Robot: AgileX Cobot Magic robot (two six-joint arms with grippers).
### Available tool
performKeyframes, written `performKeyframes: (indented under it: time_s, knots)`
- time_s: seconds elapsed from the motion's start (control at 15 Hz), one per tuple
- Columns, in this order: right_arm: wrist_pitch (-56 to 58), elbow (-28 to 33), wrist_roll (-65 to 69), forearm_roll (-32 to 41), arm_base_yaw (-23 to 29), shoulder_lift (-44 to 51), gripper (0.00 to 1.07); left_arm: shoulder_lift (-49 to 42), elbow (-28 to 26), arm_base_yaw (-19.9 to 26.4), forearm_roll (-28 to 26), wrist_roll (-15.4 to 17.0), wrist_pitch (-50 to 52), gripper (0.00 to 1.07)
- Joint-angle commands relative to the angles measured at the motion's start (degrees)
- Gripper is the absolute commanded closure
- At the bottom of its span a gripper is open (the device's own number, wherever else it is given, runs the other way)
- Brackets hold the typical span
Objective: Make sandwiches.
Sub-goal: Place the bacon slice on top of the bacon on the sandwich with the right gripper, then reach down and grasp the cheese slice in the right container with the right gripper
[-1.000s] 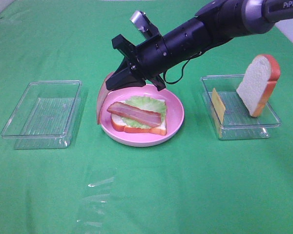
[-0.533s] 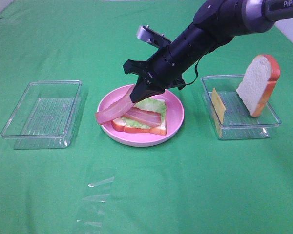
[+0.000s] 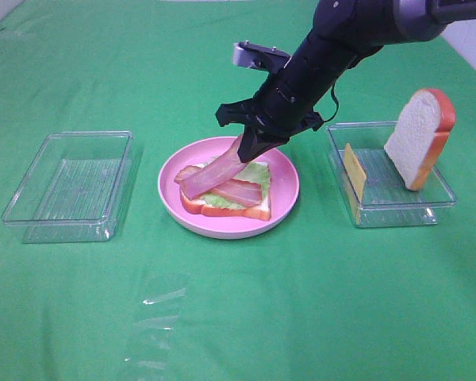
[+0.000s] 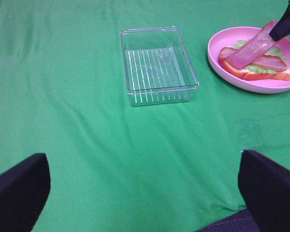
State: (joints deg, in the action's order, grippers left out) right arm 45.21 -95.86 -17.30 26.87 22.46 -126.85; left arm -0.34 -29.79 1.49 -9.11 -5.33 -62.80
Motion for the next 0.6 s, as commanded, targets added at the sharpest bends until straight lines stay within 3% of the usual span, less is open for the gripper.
performKeyframes:
  time_s: [0.07,0.2,0.6]
  knots:
    - [-0.2,-0.3,0.2,-0.3,-0.2,-0.3,0.76,-1.1,0.1,-0.4,-0.2,0.6,0.9,0.09]
    - [-0.1,-0.3,1.3,-1.1,-0.2,0.1,0.12,-1.1,0.1,-0.4,-0.2,0.6,0.9,0.09]
    - [4.4,-0.3,2.1,-5.4,-0.2,7.7,0.09,-1.1,0.1,-0.4,-0.2,0.6,0.9,0.09]
